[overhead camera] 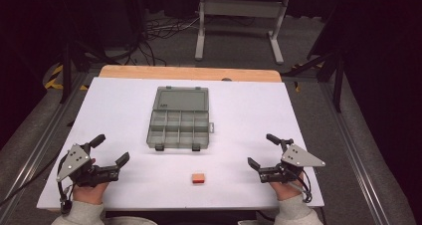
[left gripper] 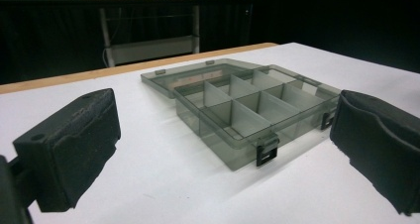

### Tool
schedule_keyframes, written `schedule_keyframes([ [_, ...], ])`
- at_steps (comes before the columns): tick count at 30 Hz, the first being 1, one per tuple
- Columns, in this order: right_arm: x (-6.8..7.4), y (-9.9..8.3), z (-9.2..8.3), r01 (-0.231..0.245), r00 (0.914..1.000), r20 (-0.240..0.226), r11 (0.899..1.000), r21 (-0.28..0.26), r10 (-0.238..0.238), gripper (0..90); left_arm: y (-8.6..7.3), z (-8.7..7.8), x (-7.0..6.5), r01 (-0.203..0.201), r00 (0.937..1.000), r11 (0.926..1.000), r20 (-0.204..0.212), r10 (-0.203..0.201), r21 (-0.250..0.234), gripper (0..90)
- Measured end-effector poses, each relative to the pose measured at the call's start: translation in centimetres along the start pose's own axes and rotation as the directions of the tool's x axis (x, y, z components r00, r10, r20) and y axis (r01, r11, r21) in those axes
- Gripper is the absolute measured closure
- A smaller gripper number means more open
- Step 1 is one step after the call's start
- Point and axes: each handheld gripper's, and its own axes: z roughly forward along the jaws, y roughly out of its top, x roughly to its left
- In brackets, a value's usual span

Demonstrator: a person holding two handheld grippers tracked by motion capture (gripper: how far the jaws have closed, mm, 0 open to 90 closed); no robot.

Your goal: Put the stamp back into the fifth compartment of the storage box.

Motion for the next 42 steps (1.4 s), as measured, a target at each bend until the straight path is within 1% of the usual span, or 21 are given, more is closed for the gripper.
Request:
schedule_keyframes([
  [1,0.0,0.0,0.0,0.001,1.0,-0.003,1.0,-0.002,-0.001,4.1,0.0,0.0,0.0,-0.005,1.0,1.0,0.003,0.005,-0.002,0.1],
  [6,0.1,-0.1,0.0,-0.002,0.9999,-0.016,1.0,-0.011,0.001,5.2,0.1,-0.2,0.1,-0.002,0.9997,1.0,0.026,0.002,-0.008,0.6],
  [13,0.1,-0.1,0.1,-0.007,0.9998,-0.021,1.0,-0.006,0.007,5.3,0.2,-0.2,0.1,-0.002,0.9997,0.9999,0.025,0.002,-0.01,1.2],
  [14,0.1,-0.1,0.1,-0.011,0.9997,-0.021,1.0,-0.006,0.011,5.4,0.2,-0.2,0.1,0.006,0.9996,0.9999,0.026,-0.006,-0.014,1.4],
  [16,0.1,-0.2,0.1,-0.012,0.9997,-0.023,1.0,-0.005,0.012,5.5,0.2,-0.3,0.1,0.007,0.9997,0.9999,0.024,-0.007,-0.013,1.5],
  [19,0.1,-0.2,0.1,-0.008,0.9998,-0.02,1.0,-0.004,0.008,5.5,0.3,-0.3,0.1,0.002,0.9997,1.0,0.024,-0.002,-0.009,1.9],
  [20,0.1,-0.2,0.1,-0.012,0.9997,-0.022,1.0,-0.002,0.012,5.5,0.5,-0.2,0.1,0.001,0.9994,0.9999,0.035,0.0,-0.017,2.2],
  [21,0.1,-0.2,0.1,-0.012,0.9997,-0.022,1.0,-0.002,0.012,5.5,0.5,-0.2,0.1,0.001,0.9994,0.9999,0.035,0.0,-0.017,3.0],
  [22,0.1,-0.2,0.2,-0.014,0.9996,-0.024,1.0,-0.002,0.014,5.5,0.7,-0.1,0.1,-0.002,0.999,0.9999,0.045,0.003,-0.017,3.0],
  [23,0.1,-0.2,0.2,-0.015,0.9996,-0.025,1.0,0.001,0.015,5.7,0.9,0.1,0.0,-0.014,0.9985,0.9998,0.054,0.015,-0.012,3.0],
  [25,0.1,-0.2,0.2,-0.022,0.9993,-0.03,1.0,0.005,0.022,5.7,1.3,0.5,-0.2,-0.026,0.9971,0.9997,0.072,0.026,-0.002,3.0],
  [27,0.1,-0.2,0.3,-0.017,0.9994,-0.029,1.0,0.004,0.018,5.9,1.7,1.0,-0.3,-0.035,0.9951,0.9993,0.093,0.034,0.01,3.1],
  [29,0.1,-0.2,0.3,-0.023,0.9992,-0.033,1.0,0.005,0.023,6.0,2.1,1.5,-0.5,-0.029,0.9922,0.9994,0.122,0.026,0.018,3.1],
  [31,0.1,-0.3,0.4,-0.024,0.9992,-0.033,1.0,0.008,0.024,6.0,2.4,1.9,-0.7,-0.02,0.9908,0.9996,0.134,0.017,0.019,3.1],
  [32,0.1,-0.3,0.4,-0.026,0.999,-0.036,1.0,0.013,0.027,6.1,2.7,2.5,-0.8,0.0,0.9887,0.9998,0.15,-0.003,0.022,3.2],
  [33,0.1,-0.3,0.5,-0.03,0.9988,-0.038,0.999,0.013,0.03,6.1,2.7,2.5,-0.8,0.0,0.9887,0.9998,0.15,-0.003,0.022,3.2],
  [34,0.2,-0.3,0.5,-0.029,0.9988,-0.039,0.999,0.013,0.03,6.1,3.0,3.0,-1.0,0.011,0.9867,0.9999,0.162,-0.012,0.008,3.3],
  [35,0.2,-0.3,0.5,-0.027,0.9989,-0.038,1.0,0.014,0.027,6.2,3.1,3.3,-1.1,0.017,0.9858,0.9998,0.167,-0.018,0.004,3.3],
  [37,0.2,-0.3,0.4,-0.026,0.9989,-0.039,1.0,0.014,0.027,6.2,3.5,3.9,-1.3,0.01,0.9843,0.9999,0.176,-0.012,0.014,3.3],
  [42,0.1,-0.4,0.4,-0.034,0.9985,-0.043,0.999,0.012,0.035,6.2,4.4,4.8,-1.9,0.002,0.9804,1.0,0.197,-0.003,0.006,3.2],
])
